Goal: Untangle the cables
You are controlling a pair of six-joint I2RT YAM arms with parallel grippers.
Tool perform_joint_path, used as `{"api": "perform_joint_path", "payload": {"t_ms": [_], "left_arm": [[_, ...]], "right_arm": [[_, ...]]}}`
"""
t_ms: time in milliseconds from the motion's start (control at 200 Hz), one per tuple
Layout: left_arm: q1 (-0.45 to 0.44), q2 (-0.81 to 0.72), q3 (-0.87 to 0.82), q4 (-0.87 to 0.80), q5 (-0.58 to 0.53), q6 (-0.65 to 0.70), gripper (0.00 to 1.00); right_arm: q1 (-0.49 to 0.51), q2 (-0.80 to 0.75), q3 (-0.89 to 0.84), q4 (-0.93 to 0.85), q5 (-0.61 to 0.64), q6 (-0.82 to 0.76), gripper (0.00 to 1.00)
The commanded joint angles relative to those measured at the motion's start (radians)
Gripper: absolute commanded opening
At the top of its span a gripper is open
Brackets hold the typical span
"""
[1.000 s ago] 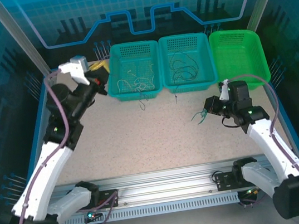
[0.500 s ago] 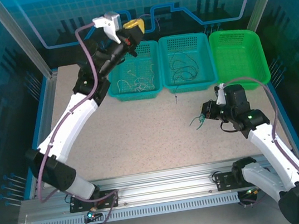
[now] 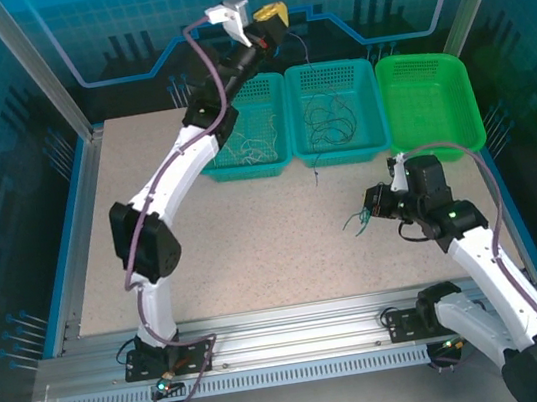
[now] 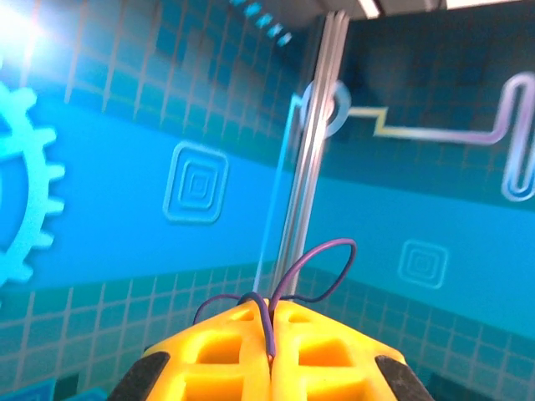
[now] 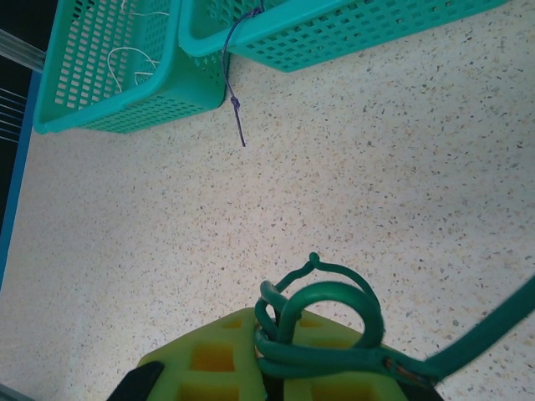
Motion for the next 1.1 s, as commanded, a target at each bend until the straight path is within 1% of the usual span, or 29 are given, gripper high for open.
{"api": "perform_joint_path", "payload": {"t_ms": [0,105,240,290,355,420,485,520,560,665,840,955,1016,1031,1096], "left_arm": [[-0.012,0.091,0.065,-0.068,-0.045,0.07,0.0],[-0.015,0.162,0.054,-0.133,-0.049,0.084,0.0],[-0.033,0.199,-0.034,-0.135,-0.052,0.103,0.0],[-0.043,0.203,-0.058,-0.15,-0.058,0.119,0.14],[-0.051,0.197,-0.097,-0.15,-0.055,0.137,0.42],[-0.056,0.171,-0.153,-0.121,-0.054,0.139,0.62],[-0.057,0.129,-0.218,-0.078,-0.055,0.131,0.78],[-0.057,0.1,-0.257,-0.049,-0.055,0.128,0.84],[-0.057,0.062,-0.304,-0.019,-0.055,0.122,0.88],[-0.065,-0.054,-0.43,0.052,-0.039,0.108,0.94],[-0.11,-0.286,-0.695,0.153,0.041,0.16,0.96],[-0.13,-0.436,-0.871,0.171,0.097,0.174,0.96],[-0.131,-0.508,-0.946,0.141,0.124,0.158,0.97],[-0.133,-0.524,-0.963,0.128,0.131,0.153,0.97],[-0.134,-0.591,-1.035,0.082,0.163,0.146,0.99]], "right_arm": [[0.017,-0.033,-0.008,-0.043,0.015,-0.024,0.0],[0.017,-0.05,-0.008,-0.057,0.028,-0.03,0.0],[0.018,-0.056,-0.012,-0.059,0.039,-0.03,0.0],[0.017,-0.052,-0.012,-0.059,0.042,-0.03,0.0],[0.015,-0.048,-0.008,-0.059,0.045,-0.03,0.0],[0.015,-0.046,-0.005,-0.062,0.054,-0.026,0.01],[0.014,-0.044,0.004,-0.062,0.083,-0.015,0.01],[0.012,-0.043,0.008,-0.063,0.1,-0.009,0.02],[0.011,-0.043,0.016,-0.064,0.115,-0.005,0.02],[0.008,-0.034,0.046,-0.054,0.125,-0.007,0.02],[0.005,0.027,0.119,-0.034,0.111,-0.024,0.03],[0.003,0.069,0.153,0.027,0.039,-0.058,0.04],[0.003,0.09,0.153,0.069,-0.004,-0.066,0.04],[0.003,0.096,0.18,0.079,-0.018,-0.069,0.04],[0.003,0.129,0.204,0.12,-0.088,-0.079,0.03]]}}
